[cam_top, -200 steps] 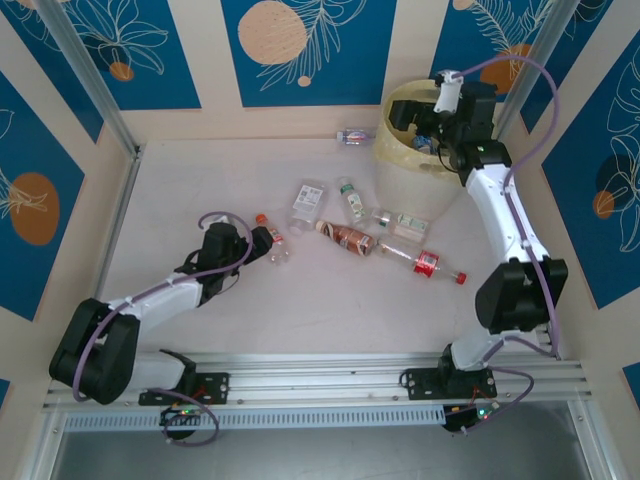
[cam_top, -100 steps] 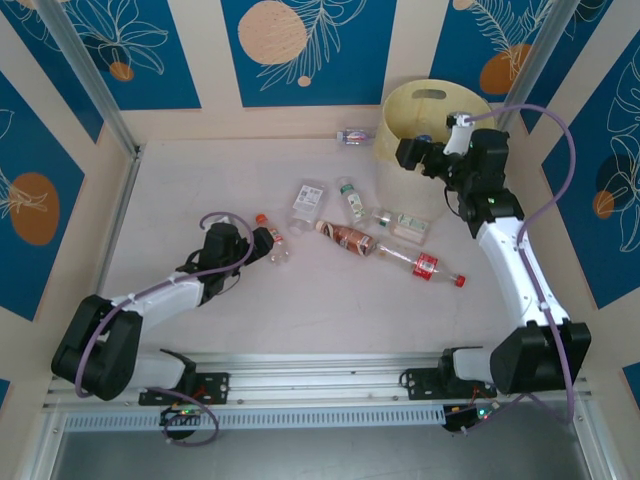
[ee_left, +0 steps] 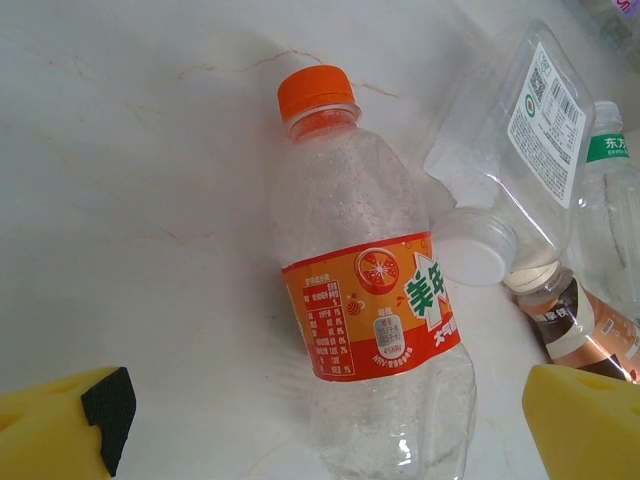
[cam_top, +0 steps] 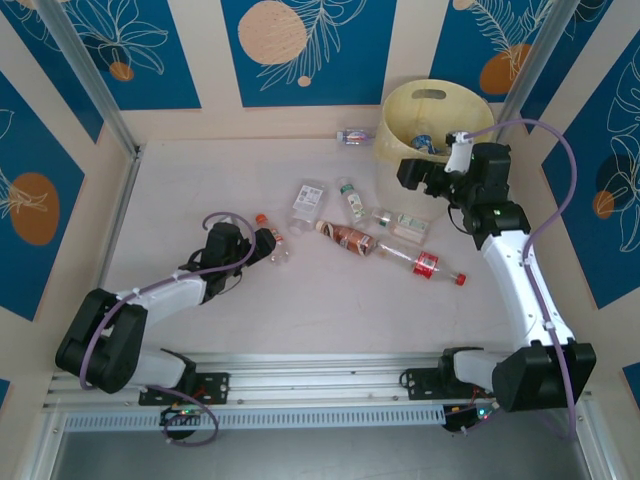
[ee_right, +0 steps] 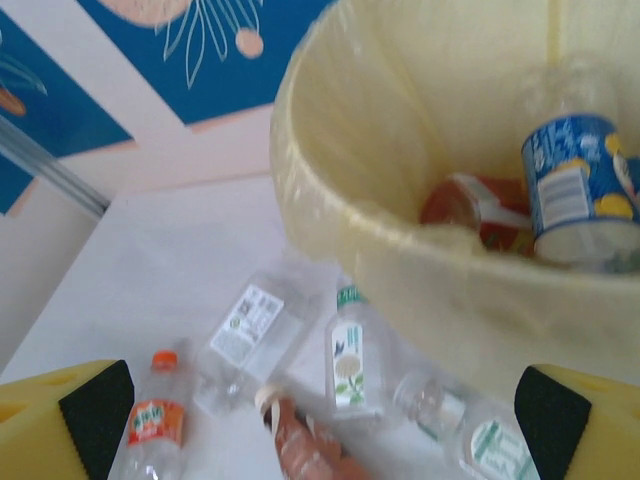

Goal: Put the plastic bottles in the bin

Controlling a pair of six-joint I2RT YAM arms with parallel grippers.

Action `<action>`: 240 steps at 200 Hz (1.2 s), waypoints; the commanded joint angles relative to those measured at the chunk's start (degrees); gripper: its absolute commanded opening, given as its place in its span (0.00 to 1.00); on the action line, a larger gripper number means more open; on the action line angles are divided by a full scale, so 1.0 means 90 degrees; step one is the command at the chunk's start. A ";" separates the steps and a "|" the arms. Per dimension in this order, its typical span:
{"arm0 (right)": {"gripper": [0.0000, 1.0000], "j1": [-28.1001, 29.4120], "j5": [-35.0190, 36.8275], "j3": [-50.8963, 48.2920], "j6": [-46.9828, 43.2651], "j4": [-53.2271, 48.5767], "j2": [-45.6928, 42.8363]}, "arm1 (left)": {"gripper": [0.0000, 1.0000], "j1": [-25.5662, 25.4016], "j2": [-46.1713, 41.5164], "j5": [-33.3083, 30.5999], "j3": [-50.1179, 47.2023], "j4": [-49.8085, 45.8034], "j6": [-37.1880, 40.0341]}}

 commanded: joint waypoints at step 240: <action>0.84 0.1798 0.2592 -0.0087 -0.6962 -0.2351 0.3397 | 1.00 0.0202 0.0006 -0.0266 -0.0022 0.0125 -0.0033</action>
